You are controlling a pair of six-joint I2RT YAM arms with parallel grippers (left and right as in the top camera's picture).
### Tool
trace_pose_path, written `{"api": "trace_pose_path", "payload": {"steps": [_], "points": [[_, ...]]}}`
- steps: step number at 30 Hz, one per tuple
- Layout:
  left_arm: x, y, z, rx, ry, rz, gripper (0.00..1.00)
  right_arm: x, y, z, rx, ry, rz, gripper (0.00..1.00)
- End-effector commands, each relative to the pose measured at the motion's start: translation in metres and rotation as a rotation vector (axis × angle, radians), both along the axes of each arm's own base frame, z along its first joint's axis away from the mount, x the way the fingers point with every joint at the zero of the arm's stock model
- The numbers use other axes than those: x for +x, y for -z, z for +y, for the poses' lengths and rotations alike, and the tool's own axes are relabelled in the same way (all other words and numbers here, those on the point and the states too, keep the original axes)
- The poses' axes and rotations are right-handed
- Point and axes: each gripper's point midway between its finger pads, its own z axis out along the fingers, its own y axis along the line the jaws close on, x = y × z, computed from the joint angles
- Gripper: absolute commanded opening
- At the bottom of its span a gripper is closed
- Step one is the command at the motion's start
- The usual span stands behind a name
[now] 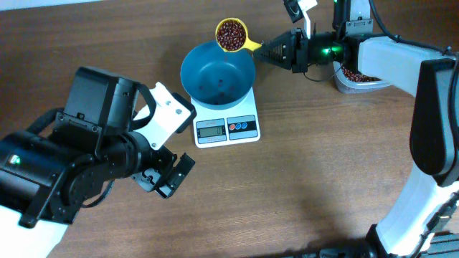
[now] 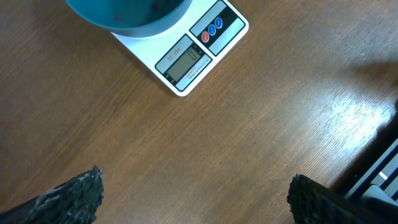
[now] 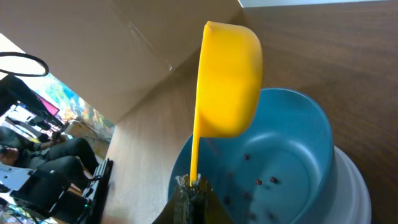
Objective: Scoop item into bowl and weigh 50g on scale
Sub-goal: 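Tilt the scoop over the teal bowl to pour beans in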
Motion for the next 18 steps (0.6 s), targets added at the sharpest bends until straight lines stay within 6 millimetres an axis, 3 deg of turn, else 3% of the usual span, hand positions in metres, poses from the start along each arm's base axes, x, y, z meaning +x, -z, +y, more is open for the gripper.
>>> {"api": "trace_pose_path", "payload": {"steps": [1, 18], "points": [[0.0019, -0.0056, -0.0012, -0.018, -0.007, -0.008, 0.99, 0.0019, -0.0026, 0.003, 0.001, -0.016, -0.059, 0.04], [0.0019, -0.0056, -0.0012, -0.018, -0.006, -0.008, 0.99, 0.0066, -0.0116, 0.0019, -0.028, 0.007, -0.139, 0.04]]}}
